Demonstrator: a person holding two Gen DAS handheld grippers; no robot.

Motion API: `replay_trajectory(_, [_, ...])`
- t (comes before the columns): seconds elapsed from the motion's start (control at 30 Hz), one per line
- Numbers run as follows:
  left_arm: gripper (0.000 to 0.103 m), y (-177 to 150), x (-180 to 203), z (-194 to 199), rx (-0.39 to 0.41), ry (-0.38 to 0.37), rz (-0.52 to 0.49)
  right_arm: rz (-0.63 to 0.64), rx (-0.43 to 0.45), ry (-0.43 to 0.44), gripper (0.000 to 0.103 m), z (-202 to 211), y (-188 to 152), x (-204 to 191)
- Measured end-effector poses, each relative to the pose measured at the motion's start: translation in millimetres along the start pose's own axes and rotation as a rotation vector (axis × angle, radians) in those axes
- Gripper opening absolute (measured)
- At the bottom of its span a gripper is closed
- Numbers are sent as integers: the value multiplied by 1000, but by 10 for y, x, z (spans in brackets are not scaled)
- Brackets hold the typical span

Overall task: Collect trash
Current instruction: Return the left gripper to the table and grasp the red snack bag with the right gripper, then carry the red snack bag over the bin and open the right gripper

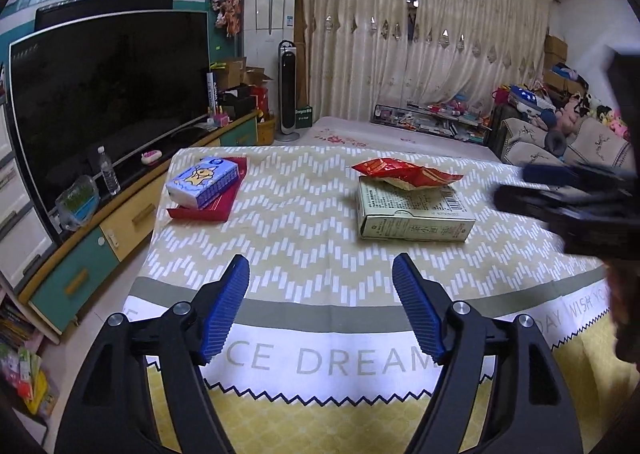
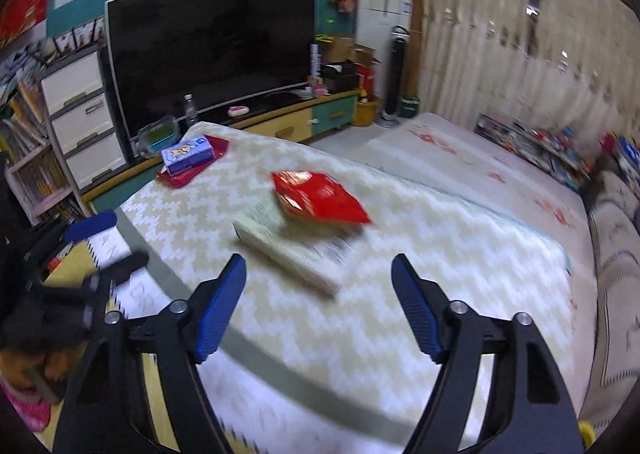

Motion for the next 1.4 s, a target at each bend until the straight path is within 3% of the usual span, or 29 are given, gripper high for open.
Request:
replay_trajectory(0.07, [74,4,27,23,7,0,-12,6,-15,-1,58,-193,101,-23])
replay_trajectory(0.4, [74,-16,3,17,-5,-13,5,36,-79,-7,43,-647,233,-13])
replay_trajectory(0.5, [74,-17,20,32,-6,-15,1,32,-104,-7,27,-722,214,10])
replay_trajectory(0.53, [74,-19,20,30,-6,-16,1,30,-114,-8,16,-734,198,11])
replay_trajectory(0.6, [74,-19,18,28,-7,-17,2,17,-110,9,15,-696,181,7])
replay_trajectory(1.03, [75,-26,50,34,-5,-16,-12,-72,31,13,15,342,-77,50])
replay_trajectory(1.23, [75,-25,85,48,6,-4,-28,-141,75,-72,15,976,-458,339])
replay_trajectory(1.4, [76,-24,109,60,13,2,-41,-263,89,-211,15,1472,-989,787])
Point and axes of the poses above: each gripper's, at about its wrist camera, not at the fingertips, and z roughly against the way its jaws point, x to its right, y to its top, the point moved 4 cm from there along -z, roughly the way its jaws point, and after that the axes turned 8 degrees about y, right-handed, at the moved point
